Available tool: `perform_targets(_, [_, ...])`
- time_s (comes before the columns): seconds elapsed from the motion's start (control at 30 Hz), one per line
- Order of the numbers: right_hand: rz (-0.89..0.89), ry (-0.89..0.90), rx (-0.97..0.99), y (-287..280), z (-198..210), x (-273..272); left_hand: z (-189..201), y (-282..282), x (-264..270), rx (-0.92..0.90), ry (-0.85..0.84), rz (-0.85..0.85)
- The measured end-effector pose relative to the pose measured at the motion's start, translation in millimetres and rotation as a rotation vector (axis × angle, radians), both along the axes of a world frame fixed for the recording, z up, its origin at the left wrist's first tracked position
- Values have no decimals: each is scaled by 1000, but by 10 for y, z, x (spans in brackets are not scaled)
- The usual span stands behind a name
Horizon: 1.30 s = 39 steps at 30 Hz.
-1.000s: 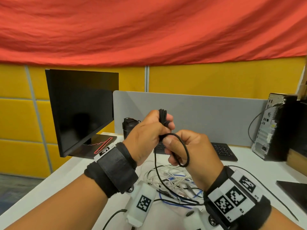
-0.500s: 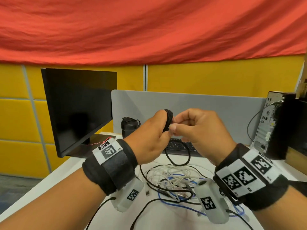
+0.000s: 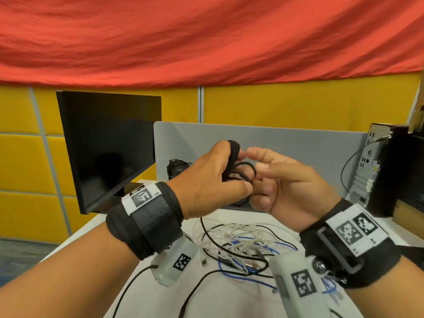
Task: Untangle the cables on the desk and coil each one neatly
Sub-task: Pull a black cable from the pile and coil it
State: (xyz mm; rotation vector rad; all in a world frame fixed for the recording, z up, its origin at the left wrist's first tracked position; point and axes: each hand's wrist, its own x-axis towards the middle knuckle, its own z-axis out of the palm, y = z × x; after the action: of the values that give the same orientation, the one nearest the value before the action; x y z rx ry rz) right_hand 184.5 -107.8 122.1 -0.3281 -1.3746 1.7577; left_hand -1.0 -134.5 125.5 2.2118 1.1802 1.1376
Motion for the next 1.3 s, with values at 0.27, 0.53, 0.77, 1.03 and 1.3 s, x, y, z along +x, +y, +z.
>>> perform_targets(0.27, [-233,212,188,248,645,362,-352,77,-257,-96,63,148])
perform_targets(0.53, [-527,98,-40,703,550,344,-341,62,-315,-115,-50,87])
perform_targets(0.77, [-452,341,-217,859,670,522,-449,55,-454,-220,-14,198])
perform_targets(1.03, [-994,-1218,764,575,303,98,-203,70,-383,-212,-145,126])
perform_targets(1.3, [-462,-942,1069,371,398,-283,-68,47,-346,-175,-290,13])
